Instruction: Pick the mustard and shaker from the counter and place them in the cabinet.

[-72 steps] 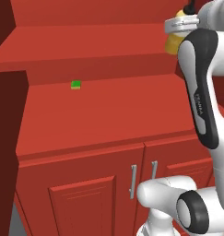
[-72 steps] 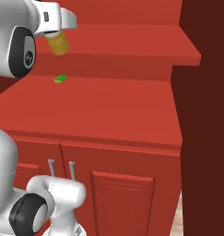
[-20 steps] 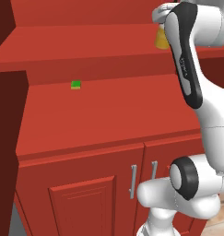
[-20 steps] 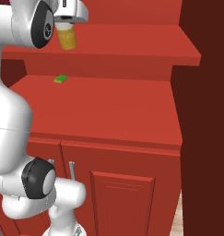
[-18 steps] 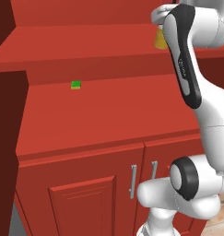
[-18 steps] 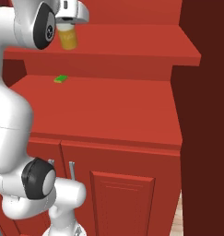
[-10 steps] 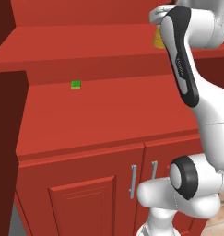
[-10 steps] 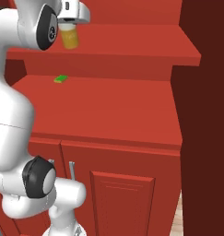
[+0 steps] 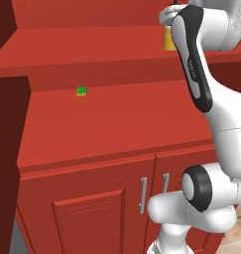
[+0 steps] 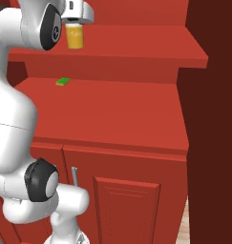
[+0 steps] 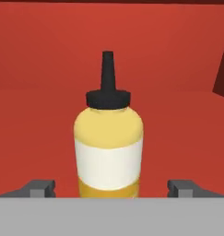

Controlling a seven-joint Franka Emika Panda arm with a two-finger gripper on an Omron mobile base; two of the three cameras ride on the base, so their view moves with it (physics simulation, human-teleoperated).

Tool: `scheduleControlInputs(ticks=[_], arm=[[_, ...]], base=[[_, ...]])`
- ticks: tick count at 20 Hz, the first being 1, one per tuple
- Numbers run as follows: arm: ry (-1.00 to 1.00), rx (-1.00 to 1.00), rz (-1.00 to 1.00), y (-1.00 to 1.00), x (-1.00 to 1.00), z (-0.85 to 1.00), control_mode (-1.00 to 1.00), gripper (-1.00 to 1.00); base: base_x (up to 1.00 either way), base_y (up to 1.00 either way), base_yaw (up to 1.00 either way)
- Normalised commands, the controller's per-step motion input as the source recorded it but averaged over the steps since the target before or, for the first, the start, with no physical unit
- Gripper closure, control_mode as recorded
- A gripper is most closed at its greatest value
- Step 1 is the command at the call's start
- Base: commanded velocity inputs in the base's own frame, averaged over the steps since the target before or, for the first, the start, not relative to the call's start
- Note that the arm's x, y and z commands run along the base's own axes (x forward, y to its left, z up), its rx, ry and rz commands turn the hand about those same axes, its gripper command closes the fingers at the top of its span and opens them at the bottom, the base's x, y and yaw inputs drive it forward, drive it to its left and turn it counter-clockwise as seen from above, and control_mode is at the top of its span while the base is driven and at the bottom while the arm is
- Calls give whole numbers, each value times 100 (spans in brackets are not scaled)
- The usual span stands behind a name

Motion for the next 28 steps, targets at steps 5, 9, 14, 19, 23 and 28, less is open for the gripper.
scheduleControlInputs(ticks=[5, 9, 14, 19, 23, 28], arm=[[0, 0, 2, 0, 0, 0, -100, -100], [-2, 1, 3, 0, -18, 2, -100, -100], [-4, 0, 1, 0, -44, 0, -100, -100], [-5, 2, 0, 0, -86, 0, -100, -100], [-5, 1, 0, 0, -100, -3, -100, -100], [-5, 1, 0, 0, -100, -15, -100, -100]], base=[[0, 0, 0], [0, 0, 0], [0, 0, 0], [0, 0, 0], [0, 0, 0], [0, 0, 0]])
